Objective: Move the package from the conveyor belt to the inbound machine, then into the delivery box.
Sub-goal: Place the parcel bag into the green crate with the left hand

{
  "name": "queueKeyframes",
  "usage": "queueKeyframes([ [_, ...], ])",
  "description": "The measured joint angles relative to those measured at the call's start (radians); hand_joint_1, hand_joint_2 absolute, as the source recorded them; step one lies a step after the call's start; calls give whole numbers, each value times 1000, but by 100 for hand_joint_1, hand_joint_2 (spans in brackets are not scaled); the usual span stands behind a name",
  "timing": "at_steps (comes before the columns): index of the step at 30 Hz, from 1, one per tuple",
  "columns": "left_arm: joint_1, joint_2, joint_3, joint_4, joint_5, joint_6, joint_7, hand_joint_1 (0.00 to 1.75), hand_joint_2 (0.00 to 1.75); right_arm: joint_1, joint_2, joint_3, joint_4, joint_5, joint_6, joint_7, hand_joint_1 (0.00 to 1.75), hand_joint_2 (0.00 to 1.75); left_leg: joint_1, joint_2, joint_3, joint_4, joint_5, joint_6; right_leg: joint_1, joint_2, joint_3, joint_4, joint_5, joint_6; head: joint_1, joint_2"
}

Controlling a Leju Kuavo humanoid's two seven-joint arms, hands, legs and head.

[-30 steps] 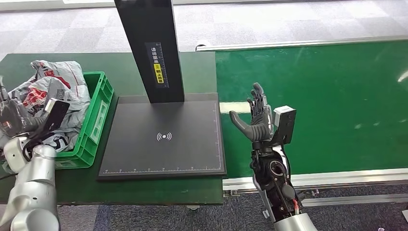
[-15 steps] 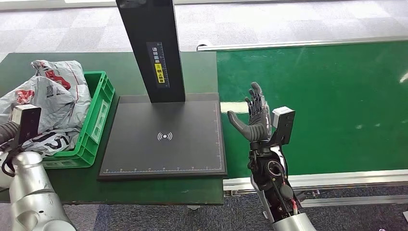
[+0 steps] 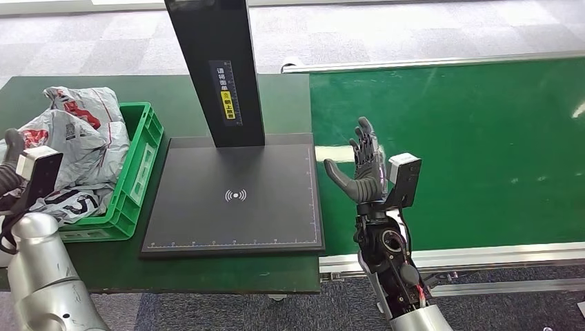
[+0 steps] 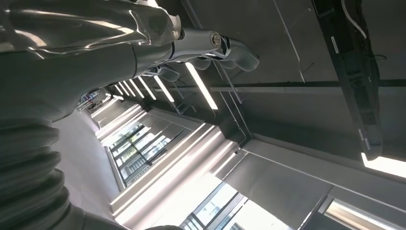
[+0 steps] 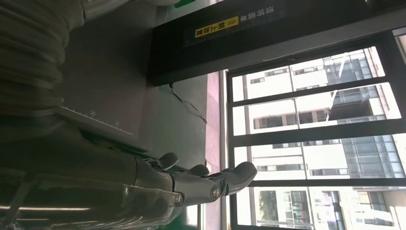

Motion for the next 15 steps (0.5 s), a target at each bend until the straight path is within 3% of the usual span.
queueKeyframes([
  [3,-1,-11,-23,-5,140,0,0,0,175,0,-2,0,0,-9,-4,-6,0,175,0,0,0,0,0,0,0,0,0,0,0,0,0,0],
  [8,39,-45,-138,10,572,-1,1,0,175,2,-10,0,0,-20,5,-11,0,175,-1,0,0,0,0,0,-1,0,0,0,0,0,0,0],
  [11,125,-69,-274,-15,723,-19,4,0,175,4,-12,0,-1,-14,17,-11,0,175,-1,0,0,0,0,0,-1,0,0,-1,0,0,0,0],
  [15,287,-99,-536,-42,955,-204,30,0,175,14,-10,-1,-16,15,32,0,0,175,-2,0,-1,0,-2,1,-2,0,-1,-1,-1,1,0,0],
])
